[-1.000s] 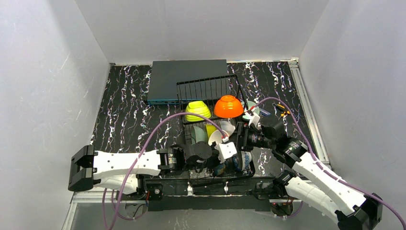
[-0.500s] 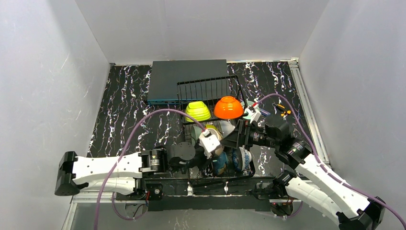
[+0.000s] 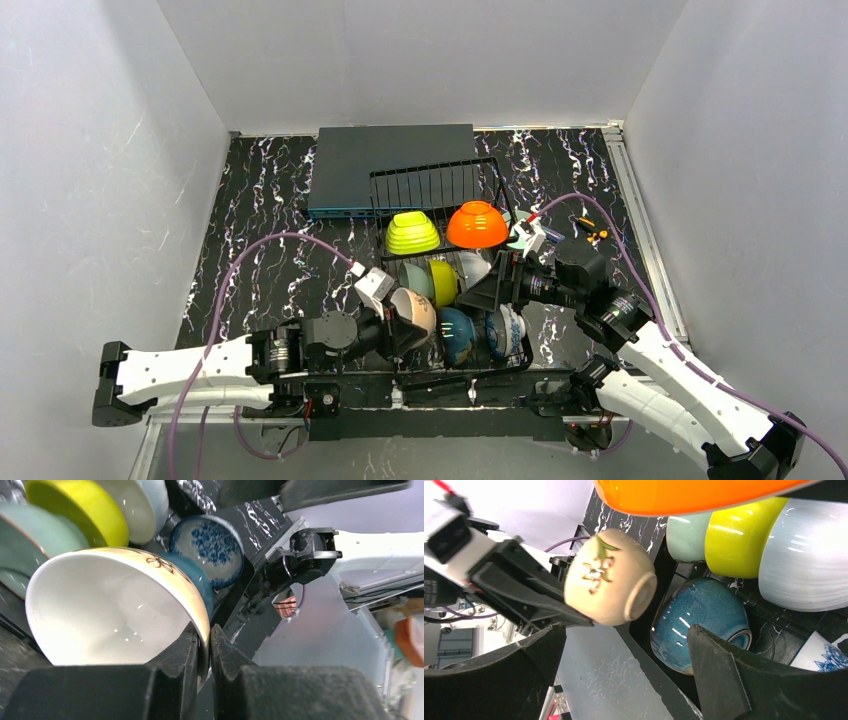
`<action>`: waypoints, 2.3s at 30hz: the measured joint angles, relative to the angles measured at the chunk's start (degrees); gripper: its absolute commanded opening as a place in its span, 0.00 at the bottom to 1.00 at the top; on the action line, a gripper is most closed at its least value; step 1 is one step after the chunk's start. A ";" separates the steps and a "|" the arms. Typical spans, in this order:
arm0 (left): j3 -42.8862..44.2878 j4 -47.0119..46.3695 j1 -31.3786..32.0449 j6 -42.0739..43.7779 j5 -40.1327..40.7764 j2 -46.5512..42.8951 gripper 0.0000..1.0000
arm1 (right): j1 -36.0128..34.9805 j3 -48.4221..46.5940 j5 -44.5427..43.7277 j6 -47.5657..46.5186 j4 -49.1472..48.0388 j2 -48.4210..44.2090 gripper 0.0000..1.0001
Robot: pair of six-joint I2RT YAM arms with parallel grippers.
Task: Load the bowls into the dish rack
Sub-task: Place the bowl in the dish rack.
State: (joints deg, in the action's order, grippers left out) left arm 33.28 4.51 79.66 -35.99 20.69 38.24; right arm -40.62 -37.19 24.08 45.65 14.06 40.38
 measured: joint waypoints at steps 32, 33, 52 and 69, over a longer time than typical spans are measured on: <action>-30.08 -45.33 -0.02 -21.62 -5.16 1.95 0.00 | 0.00 0.00 1.25 -1.81 1.27 0.76 0.97; -30.64 -46.75 -0.02 -21.66 -5.03 2.34 0.00 | 0.00 0.00 1.40 -1.95 1.27 0.76 0.97; -31.69 -65.35 -0.02 -24.26 -0.57 19.10 0.00 | 0.00 0.00 2.29 -2.38 1.25 0.85 0.97; -32.81 -75.10 -0.02 -28.50 0.44 26.38 0.00 | 0.00 0.00 3.37 -2.36 1.07 0.90 0.97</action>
State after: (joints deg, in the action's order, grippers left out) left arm 0.47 -70.59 79.64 -64.49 21.12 64.62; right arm -40.62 -37.19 27.44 43.29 15.14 41.28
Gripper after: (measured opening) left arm 0.070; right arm 0.971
